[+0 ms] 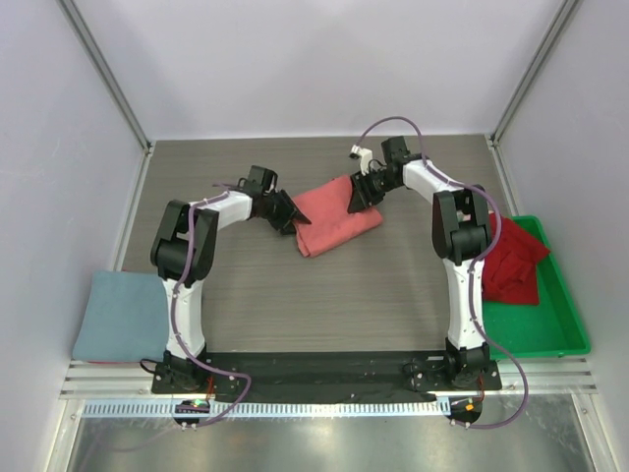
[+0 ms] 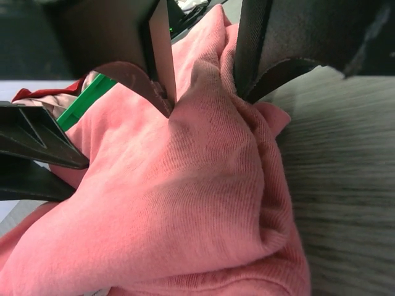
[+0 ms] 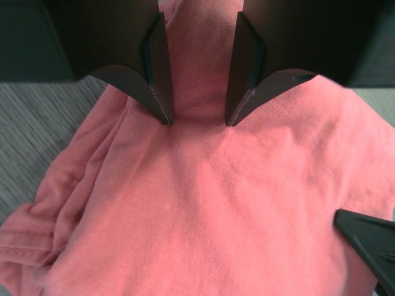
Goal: Fold and stack the t-shirts
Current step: Neatly place the folded tshirt to the corner
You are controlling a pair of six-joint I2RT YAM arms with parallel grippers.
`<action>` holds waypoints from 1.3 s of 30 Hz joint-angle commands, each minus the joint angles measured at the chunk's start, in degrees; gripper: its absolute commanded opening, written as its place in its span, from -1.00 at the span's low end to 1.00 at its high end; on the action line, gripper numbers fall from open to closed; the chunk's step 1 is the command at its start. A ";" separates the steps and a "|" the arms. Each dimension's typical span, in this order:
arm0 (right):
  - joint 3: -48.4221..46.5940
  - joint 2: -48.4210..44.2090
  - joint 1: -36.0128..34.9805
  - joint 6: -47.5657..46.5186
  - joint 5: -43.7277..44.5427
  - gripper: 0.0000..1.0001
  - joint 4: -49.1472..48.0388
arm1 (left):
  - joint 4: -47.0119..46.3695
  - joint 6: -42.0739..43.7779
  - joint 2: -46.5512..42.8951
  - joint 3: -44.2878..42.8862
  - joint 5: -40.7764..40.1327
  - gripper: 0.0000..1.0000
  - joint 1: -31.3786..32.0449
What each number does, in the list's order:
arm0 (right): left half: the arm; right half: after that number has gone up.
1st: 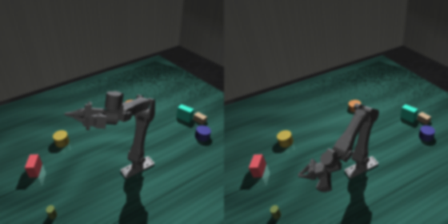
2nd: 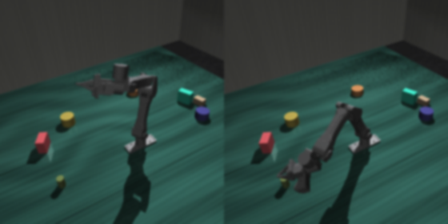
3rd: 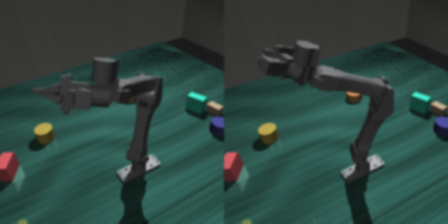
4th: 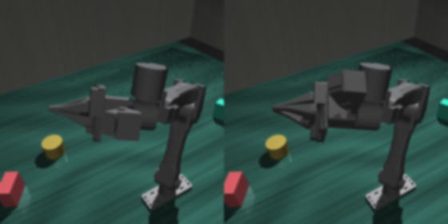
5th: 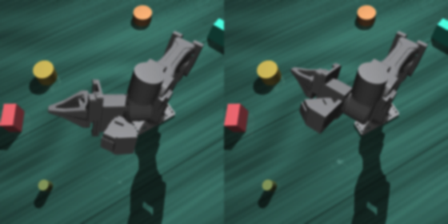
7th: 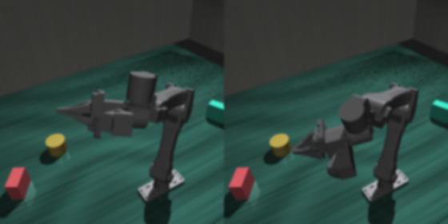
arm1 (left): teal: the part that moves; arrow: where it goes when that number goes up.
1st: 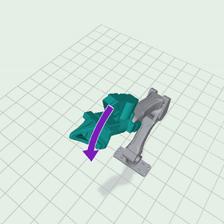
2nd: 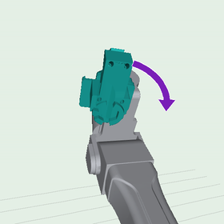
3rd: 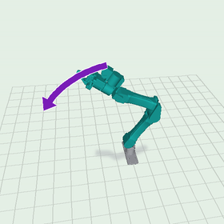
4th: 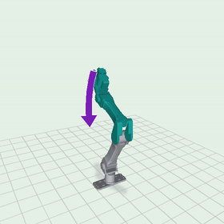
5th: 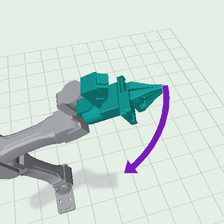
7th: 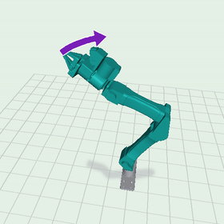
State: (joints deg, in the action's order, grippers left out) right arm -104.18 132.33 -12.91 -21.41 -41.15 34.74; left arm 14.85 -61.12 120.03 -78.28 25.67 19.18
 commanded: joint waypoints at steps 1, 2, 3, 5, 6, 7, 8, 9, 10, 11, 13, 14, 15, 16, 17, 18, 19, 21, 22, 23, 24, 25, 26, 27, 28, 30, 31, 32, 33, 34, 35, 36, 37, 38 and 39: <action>2.57 -3.39 -0.19 1.72 2.30 -0.10 0.68 | -1.05 1.62 2.49 -1.69 -1.86 -0.18 0.07; 3.10 -3.83 -0.28 2.07 2.65 -0.10 0.42 | -1.14 2.23 2.75 -2.40 -1.50 -0.19 -0.02; 3.72 -4.45 -0.63 2.42 3.08 -0.10 -0.28 | -1.14 2.93 3.10 -3.10 -1.33 -0.20 -0.19; 5.38 -5.85 -0.98 3.12 4.75 -0.10 -0.90 | -1.14 4.78 4.50 -5.64 -0.28 -0.20 -0.72; 6.00 -6.47 -1.33 3.48 5.37 -0.11 -1.08 | -0.97 5.66 5.21 -6.61 0.34 -0.20 -0.98; 6.62 -7.00 -1.85 4.09 6.51 -0.10 -1.34 | -0.27 6.62 5.83 -7.75 0.69 -0.20 -1.25; 8.19 -8.39 -2.29 4.36 7.21 -0.10 -1.78 | 0.17 8.72 7.14 -10.03 1.48 -0.20 -1.34; 9.07 -9.10 -2.65 4.53 7.83 -0.10 -2.48 | 0.26 9.70 7.76 -10.83 2.10 -0.20 -1.42; 9.78 -9.63 -3.43 4.62 8.36 -0.10 -2.75 | 0.44 10.32 8.37 -11.80 2.71 -0.20 -1.60; 11.00 -10.33 -3.88 4.97 9.23 -0.10 -2.92 | 0.62 11.54 8.90 -13.37 3.33 -0.21 -1.60; 12.07 -11.74 -4.49 5.24 9.68 -0.10 -3.36 | 0.97 12.51 9.87 -14.26 4.47 -0.24 -1.69; 12.68 -12.18 -4.84 5.41 9.85 -0.10 -3.63 | 1.06 12.69 9.96 -14.62 4.74 -0.30 -1.78; 12.77 -12.80 -4.85 5.50 10.20 -0.10 -3.80 | 0.80 13.13 9.79 -14.53 5.52 -0.35 -1.78; 12.60 -13.06 -4.85 5.67 10.73 -0.10 -3.80 | 0.79 13.57 9.53 -14.44 5.88 -0.38 -1.95; 11.90 -13.33 -4.85 5.59 11.34 -0.10 -3.89 | 0.71 14.10 9.26 -14.10 6.23 -0.46 -1.95; 11.46 -14.11 -4.67 5.24 12.66 -0.10 -3.89 | 1.05 15.58 8.48 -14.01 7.02 -0.51 -2.04; 10.93 -14.55 -4.50 5.06 12.93 -0.10 -3.89 | 1.23 16.38 8.03 -14.00 7.46 -0.56 -2.13; 8.65 -15.35 -3.01 5.41 13.02 -0.10 -3.89 | 2.45 18.31 7.07 -14.00 8.69 -0.71 -2.30; 7.77 -16.22 -2.39 5.67 12.85 -0.10 -3.89 | 3.16 20.50 6.02 -14.44 9.22 -0.75 -2.39; 5.94 -16.66 -1.69 6.20 12.41 -0.10 -3.80 | 3.86 21.47 5.40 -14.44 9.40 -0.83 -2.48; 5.14 -17.10 -0.20 6.73 11.54 -0.10 -3.72 | 5.17 22.53 4.61 -14.36 9.57 -0.87 -2.48; 4.35 -17.54 0.51 6.82 11.35 -0.09 -3.80 | 5.97 24.63 3.21 -14.10 9.66 -0.90 -2.57; 2.86 -18.24 1.12 6.82 11.09 -0.09 -3.80 | 6.67 25.69 2.15 -13.66 9.84 -0.94 -2.57; 2.23 -18.60 1.83 6.82 10.91 -0.09 -3.80 | 8.25 26.92 1.18 -13.13 9.92 -0.95 -2.57; 1.53 -18.78 2.96 6.73 10.91 -0.09 -3.80 | 9.22 29.11 0.13 -11.91 9.84 -0.97 -2.57; 0.56 -19.30 4.11 6.73 10.74 -0.09 -3.72 | 12.63 32.19 -3.38 -10.41 9.84 -1.00 -2.57; 0.65 -19.65 4.99 6.56 10.39 -0.09 -3.63 | 13.79 33.42 -4.79 -8.49 9.84 -1.00 -2.57; 1.17 -20.27 5.43 6.64 10.12 -0.09 -3.72 | 14.93 36.48 -7.50 -7.34 9.75 -1.00 -2.66; 1.61 -20.53 5.61 6.56 10.03 -0.09 -3.72 | 17.29 37.64 -9.18 -6.11 9.31 -0.99 -2.57; 2.05 -20.88 6.05 6.47 9.86 -0.09 -3.72 | 18.27 38.87 -10.76 -3.40 9.14 -0.99 -2.74; 3.10 -21.24 6.31 6.21 9.42 -0.09 -3.63 | 19.24 41.15 -12.26 -2.06 8.87 -1.00 -2.66; 3.63 -22.02 6.40 6.12 9.16 -0.09 -3.72 | 21.25 42.39 -15.75 -0.66 8.70 -1.00 -2.74; 4.07 -22.38 6.58 5.94 8.89 -0.09 -3.63 | 22.14 43.45 -17.27 1.88 8.26 -1.00 -2.66; 4.77 -22.73 6.67 5.42 8.63 -0.09 -3.63 | 23.02 44.50 -19.28 3.12 7.99 -1.00 -2.66; 5.12 -23.43 6.75 5.06 8.63 -0.09 -3.80 | 24.51 46.16 -22.35 4.35 7.47 -1.00 -2.66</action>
State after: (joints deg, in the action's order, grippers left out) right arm -100.27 112.44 -5.63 -15.35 -30.63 31.29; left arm 32.71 -22.13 104.68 -76.60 32.84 16.73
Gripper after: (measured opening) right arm 0.454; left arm 0.127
